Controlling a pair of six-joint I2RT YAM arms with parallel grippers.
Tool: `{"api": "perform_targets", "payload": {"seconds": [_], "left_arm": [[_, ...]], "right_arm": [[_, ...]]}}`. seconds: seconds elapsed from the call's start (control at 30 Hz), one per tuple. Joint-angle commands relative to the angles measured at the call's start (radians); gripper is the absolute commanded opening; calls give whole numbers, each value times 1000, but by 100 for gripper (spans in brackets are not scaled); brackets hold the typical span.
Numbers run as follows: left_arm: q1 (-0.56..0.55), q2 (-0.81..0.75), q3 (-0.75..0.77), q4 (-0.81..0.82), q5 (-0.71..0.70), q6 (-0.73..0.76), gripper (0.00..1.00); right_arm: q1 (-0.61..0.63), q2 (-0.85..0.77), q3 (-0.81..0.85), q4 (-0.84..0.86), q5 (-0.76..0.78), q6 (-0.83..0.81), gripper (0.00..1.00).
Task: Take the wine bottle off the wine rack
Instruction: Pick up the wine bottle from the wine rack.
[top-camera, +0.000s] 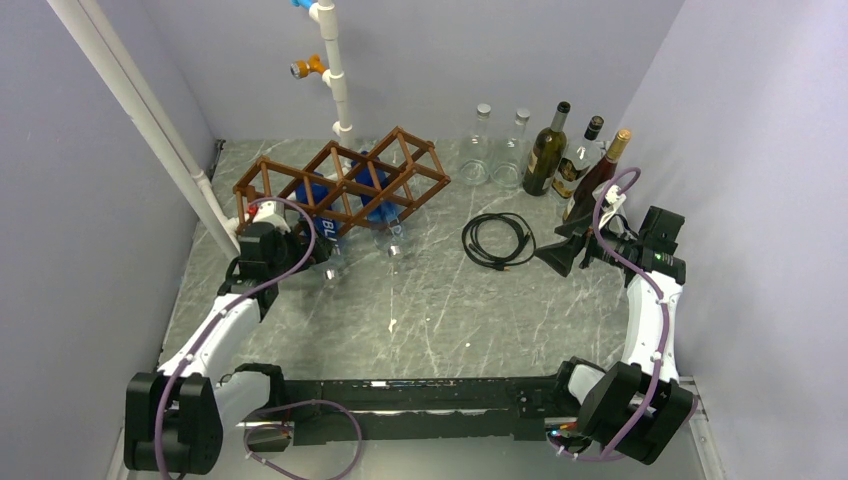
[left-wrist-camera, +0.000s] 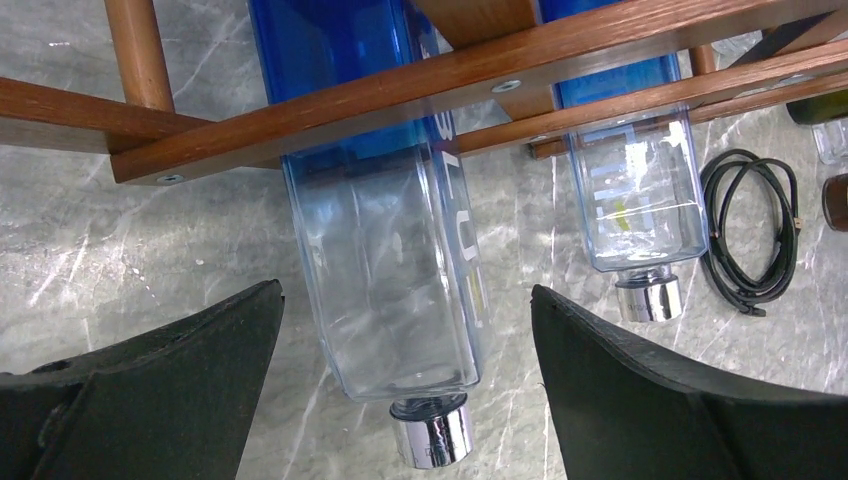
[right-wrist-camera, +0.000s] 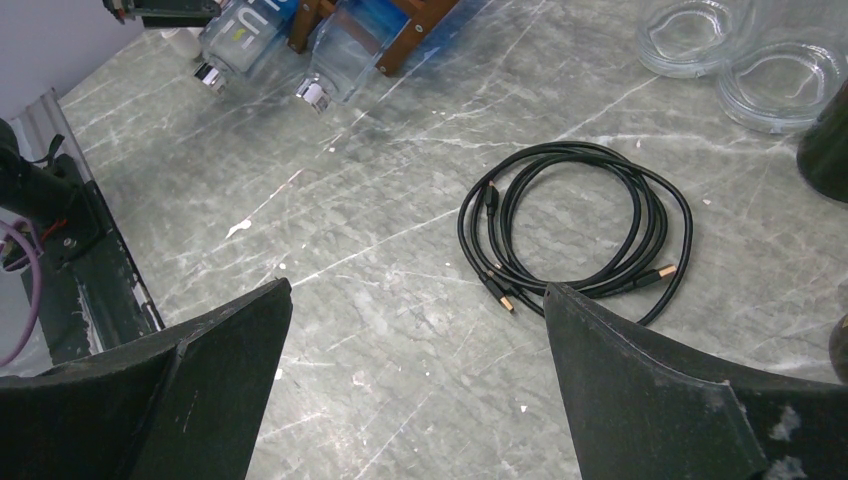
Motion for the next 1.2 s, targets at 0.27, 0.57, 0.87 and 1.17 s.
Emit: {"api": "perform_targets", "payload": {"seconds": [0.27,0.57,0.87,1.17], "left_arm": [[20,77,-55,211,43,-49,100],[25,138,-93,331,83,-97,100],[25,185,-117,412,93,-137,99],[25,209,-115,423,63,-138,84]], "right_arm": [[1,-6,2,33,-14,-10,100],[3,-4,6,28,-13,-16,100],[4,-1,7,25,-13,-20,100],[4,-4,7,22,-10,-22,100]]}}
